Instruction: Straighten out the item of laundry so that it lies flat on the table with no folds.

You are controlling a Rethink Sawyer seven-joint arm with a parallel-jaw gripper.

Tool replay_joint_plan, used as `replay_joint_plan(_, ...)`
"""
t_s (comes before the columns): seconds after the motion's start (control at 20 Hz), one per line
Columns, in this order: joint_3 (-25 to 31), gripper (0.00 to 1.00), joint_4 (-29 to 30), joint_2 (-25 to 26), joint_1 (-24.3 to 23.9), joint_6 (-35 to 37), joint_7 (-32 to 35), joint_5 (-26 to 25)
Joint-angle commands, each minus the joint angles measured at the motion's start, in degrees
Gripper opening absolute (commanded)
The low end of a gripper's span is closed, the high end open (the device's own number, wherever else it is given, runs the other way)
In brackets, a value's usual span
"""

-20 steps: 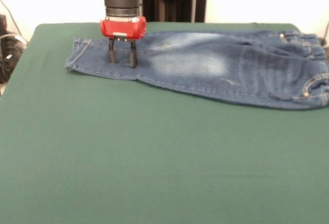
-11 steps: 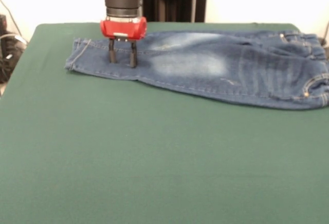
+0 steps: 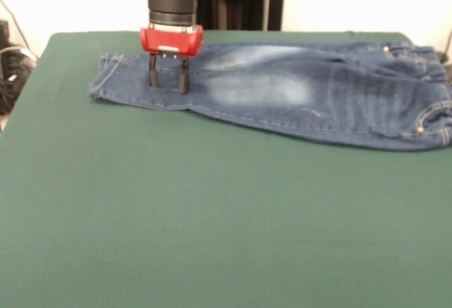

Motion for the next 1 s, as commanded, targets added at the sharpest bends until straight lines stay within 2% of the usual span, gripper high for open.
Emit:
replay_joint_plan(0.05,4.3,1.00,-22.4,12.5,-2.7,6.7,-6.7,2.9)
replay_joint_plan(0.2,5.8,1.00,-21.6,10.9,-3.4,9.7,-6.1,0.5)
replay_joint_plan(0.25,8.2,1.00,-20.5,9.6,-4.7,12.5,-5.9,-1.0)
replay_joint_plan(0.35,18.1,1.00,-15.4,5.2,-12.2,24.2,-11.6,-0.3)
replay_joint_plan(0.5,27.2,1.00,-9.0,1.0,-19.7,33.2,-17.9,3.6)
replay_joint_plan(0.7,27.2,1.00,-7.5,-2.6,-18.4,36.3,-20.0,5.2)
replay_joint_plan(1.0,27.5,1.00,-6.5,-6.5,-17.5,35.8,-18.9,1.6)
